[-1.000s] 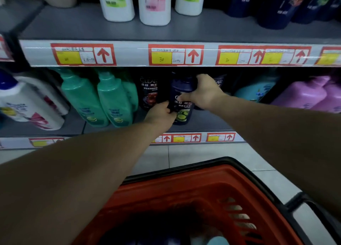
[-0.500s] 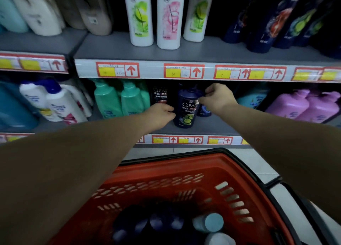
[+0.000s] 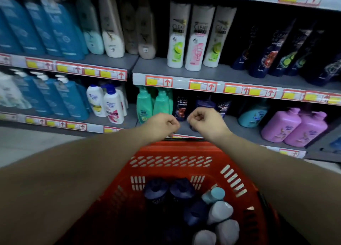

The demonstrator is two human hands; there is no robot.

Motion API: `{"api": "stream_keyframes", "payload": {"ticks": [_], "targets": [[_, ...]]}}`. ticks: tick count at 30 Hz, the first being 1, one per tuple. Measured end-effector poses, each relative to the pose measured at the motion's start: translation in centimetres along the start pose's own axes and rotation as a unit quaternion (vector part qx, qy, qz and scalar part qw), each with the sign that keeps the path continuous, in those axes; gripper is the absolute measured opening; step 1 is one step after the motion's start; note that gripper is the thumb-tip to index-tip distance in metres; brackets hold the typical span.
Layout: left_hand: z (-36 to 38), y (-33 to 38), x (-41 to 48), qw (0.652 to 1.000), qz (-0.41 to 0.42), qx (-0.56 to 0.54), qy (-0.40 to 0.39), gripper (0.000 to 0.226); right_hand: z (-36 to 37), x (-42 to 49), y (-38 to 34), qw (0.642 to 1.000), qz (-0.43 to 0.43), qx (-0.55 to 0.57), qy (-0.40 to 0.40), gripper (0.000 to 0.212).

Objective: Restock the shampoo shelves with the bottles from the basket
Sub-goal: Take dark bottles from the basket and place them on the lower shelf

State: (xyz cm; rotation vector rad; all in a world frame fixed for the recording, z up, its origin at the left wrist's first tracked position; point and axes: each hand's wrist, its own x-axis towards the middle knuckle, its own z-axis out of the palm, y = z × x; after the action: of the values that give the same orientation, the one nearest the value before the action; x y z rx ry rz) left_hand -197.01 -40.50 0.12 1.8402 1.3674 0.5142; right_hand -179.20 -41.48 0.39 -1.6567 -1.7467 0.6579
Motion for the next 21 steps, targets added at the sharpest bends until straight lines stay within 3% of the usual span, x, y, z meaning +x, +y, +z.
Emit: {"api": "stream_keyframes", "payload": {"ticks": [3,8,14,21], "targets": [[1.0,-2.7,-3.5,0.997,0.025,0.068,0.002,0.012,2.6,-3.3,0.0,0.997,-0.006,-0.034,-0.069,0.012],[2.1,-7.2,-6.7,0.969,0.010,0.205,-0.135,0.024,7.0,-6.9,1.0,0.964,-0.028,-0.127,-0.232,0.014],[4.4,-11.4,-8.4,0.966,-0.040,0.222,-0.126,0.024,11.4,-8.9,2.5,0.951,0.015,-0.123,-0.284,0.026],[6.8,-12.1,-7.9,0.969,-0.070,0.205,-0.115,0.026,13.5,-8.8,4.0,0.943,0.022,-0.154,-0.294,0.014]]}}
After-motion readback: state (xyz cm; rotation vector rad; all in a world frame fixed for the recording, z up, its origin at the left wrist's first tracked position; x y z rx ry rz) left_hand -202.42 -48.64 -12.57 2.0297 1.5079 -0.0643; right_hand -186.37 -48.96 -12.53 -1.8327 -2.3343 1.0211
